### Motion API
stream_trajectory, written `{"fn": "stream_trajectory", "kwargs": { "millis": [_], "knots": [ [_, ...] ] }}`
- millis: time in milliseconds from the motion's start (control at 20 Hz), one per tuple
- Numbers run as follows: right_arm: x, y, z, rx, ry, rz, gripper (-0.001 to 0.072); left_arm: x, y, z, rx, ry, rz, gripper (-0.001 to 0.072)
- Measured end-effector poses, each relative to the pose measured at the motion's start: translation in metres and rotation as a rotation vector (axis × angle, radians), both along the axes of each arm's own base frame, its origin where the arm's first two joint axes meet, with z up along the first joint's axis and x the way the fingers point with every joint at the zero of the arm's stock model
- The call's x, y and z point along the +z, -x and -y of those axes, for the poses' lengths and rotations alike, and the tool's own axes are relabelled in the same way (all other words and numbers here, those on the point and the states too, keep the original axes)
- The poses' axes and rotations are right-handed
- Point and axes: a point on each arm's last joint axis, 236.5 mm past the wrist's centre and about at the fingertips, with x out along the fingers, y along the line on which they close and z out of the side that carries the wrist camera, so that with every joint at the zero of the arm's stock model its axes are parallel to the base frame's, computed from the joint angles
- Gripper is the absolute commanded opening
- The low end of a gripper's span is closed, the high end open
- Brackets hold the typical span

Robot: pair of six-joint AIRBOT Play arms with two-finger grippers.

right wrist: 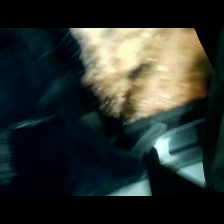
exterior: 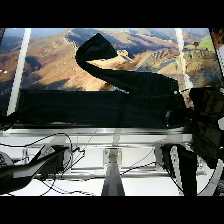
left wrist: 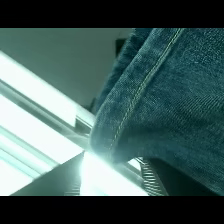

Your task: Fold the clothes and pants, and hang the long-sleeved shirts on hangers.

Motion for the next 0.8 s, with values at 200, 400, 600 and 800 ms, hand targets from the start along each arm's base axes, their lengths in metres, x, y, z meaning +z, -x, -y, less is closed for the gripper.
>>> {"fn": "stream_trajectory", "kwargs": {
  "millis": [200, 400, 600, 800],
  "knots": [
    [0.000, 0.001, 0.002, 0.017, 0.015, -0.006, 0.0602, 0.023, -0.021, -0.013, 0.048, -0.020, 0.090, 0.0446],
    [0.001, -0.025, 0.003, 0.032, 0.005, 0.067, 0.0600, 0.064, -0.089, 0.004, 0.088, 0.074, 0.360, 0.0451],
    [-0.008, -0.058, -0.019, 0.091, -0.112, 0.123, 0.0599, 0.109, -0.173, 0.076, -0.090, 0.200, 0.587, 0.0478],
    [-0.016, -0.081, -0.032, 0.117, -0.199, 0.160, 0.0596, 0.132, -0.246, 0.177, -0.307, 0.291, 0.682, 0.0492]
  ]
}}
